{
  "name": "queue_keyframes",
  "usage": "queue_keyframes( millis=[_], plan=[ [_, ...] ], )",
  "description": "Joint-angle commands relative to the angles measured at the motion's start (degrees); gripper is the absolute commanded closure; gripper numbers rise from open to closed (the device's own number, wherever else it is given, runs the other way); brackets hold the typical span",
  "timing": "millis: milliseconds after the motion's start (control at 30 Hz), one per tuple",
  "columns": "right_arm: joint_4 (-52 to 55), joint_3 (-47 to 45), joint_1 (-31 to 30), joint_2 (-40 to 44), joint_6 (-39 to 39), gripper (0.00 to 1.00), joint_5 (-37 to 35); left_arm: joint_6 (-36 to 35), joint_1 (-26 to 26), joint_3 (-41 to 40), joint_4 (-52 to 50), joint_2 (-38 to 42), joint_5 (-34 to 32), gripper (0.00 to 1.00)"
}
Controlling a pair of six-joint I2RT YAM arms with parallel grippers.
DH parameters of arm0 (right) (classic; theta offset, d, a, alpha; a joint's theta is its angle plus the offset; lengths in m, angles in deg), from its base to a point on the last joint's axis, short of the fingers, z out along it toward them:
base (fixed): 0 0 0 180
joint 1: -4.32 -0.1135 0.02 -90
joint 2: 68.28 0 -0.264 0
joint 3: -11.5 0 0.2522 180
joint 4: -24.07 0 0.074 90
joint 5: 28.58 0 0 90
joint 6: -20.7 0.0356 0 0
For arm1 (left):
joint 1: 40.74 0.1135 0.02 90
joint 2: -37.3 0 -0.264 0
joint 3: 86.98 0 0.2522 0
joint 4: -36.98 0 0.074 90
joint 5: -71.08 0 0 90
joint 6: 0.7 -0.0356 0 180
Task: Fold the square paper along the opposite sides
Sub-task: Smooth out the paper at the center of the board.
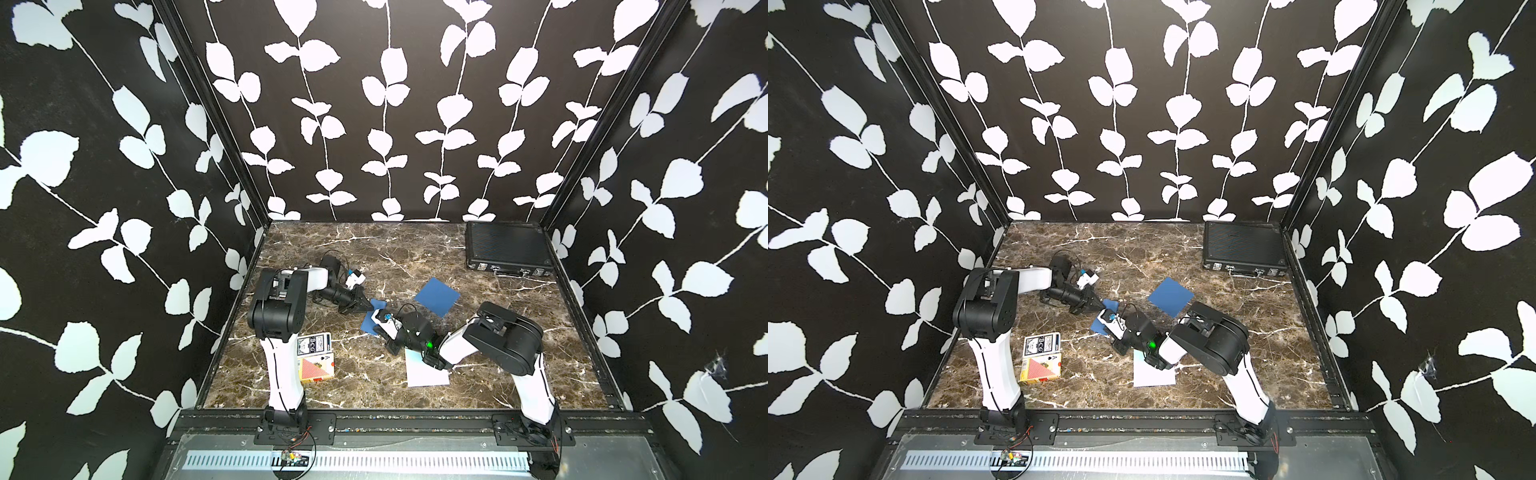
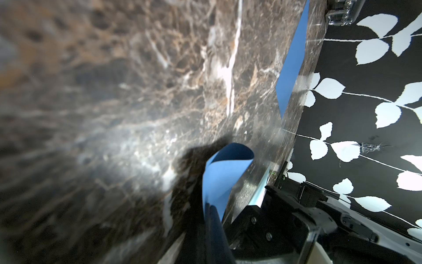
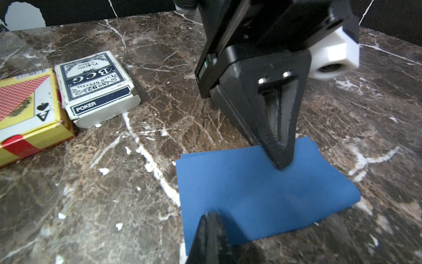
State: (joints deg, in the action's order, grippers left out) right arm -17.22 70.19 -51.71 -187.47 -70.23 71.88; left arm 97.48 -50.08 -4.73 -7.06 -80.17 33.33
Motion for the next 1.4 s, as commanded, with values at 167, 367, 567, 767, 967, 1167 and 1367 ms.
queue_keyframes(
  millis=[167, 367, 567, 767, 967, 1167, 1367],
  plan=[
    [7.83, -4.14, -2.28, 1.17, -0.16, 0.99, 5.54, 0.54, 1.48, 0.68, 0.36, 1.61, -2.41, 1.00],
    [4.83, -6.35, 2.28, 13.13, 5.66, 0.97, 6.52, 12.55, 1.41, -9.20, 13.26, 10.49, -4.48, 1.00],
    [3.97, -0.80, 5.71, 12.63, 4.30, 0.90, 3.78, 19.45, 1.35, -16.01, 20.44, 15.61, -10.55, 1.00],
    [7.52, 9.28, 6.00, 3.16, -1.47, 0.89, 3.59, 19.36, 0.19, -18.50, 20.40, 15.22, -15.07, 1.00],
    [10.70, 14.22, 6.20, -1.39, -2.55, 0.89, 3.74, 19.73, -0.81, -19.50, 20.65, 13.12, -16.23, 1.00],
    [10.22, 16.97, 6.19, -4.68, -0.32, 0.89, 2.35, 19.06, -1.82, -19.57, 19.37, 13.41, -16.67, 1.00],
    [13.16, 18.05, 6.19, -6.06, 3.41, 0.92, -3.64, 18.92, -1.90, -19.26, 18.97, 13.16, -16.11, 1.00]
  ],
)
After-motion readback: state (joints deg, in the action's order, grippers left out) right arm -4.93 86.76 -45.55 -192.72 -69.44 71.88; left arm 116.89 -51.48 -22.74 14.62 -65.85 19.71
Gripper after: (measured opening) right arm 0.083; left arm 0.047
